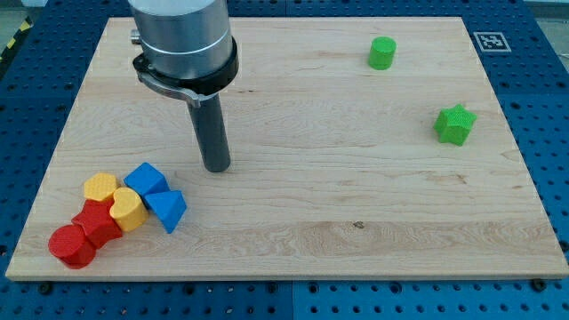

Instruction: Place your arm in between green blocks

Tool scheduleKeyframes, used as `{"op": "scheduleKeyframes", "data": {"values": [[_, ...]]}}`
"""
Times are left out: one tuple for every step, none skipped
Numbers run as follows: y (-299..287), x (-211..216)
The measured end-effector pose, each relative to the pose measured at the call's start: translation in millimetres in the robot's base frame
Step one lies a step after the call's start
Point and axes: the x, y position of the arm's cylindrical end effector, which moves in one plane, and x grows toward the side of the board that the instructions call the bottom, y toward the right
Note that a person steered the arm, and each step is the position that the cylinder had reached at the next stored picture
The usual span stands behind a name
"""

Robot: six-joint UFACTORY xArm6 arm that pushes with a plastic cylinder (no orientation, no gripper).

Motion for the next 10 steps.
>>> {"op": "scheduleKeyframes", "data": {"values": [[-6,-8],[-18,-29],[-18,-38],[-2,-65],[72,-72],[117,-82],[147,-111],[191,-134],[239,-125],[276,-125]]}}
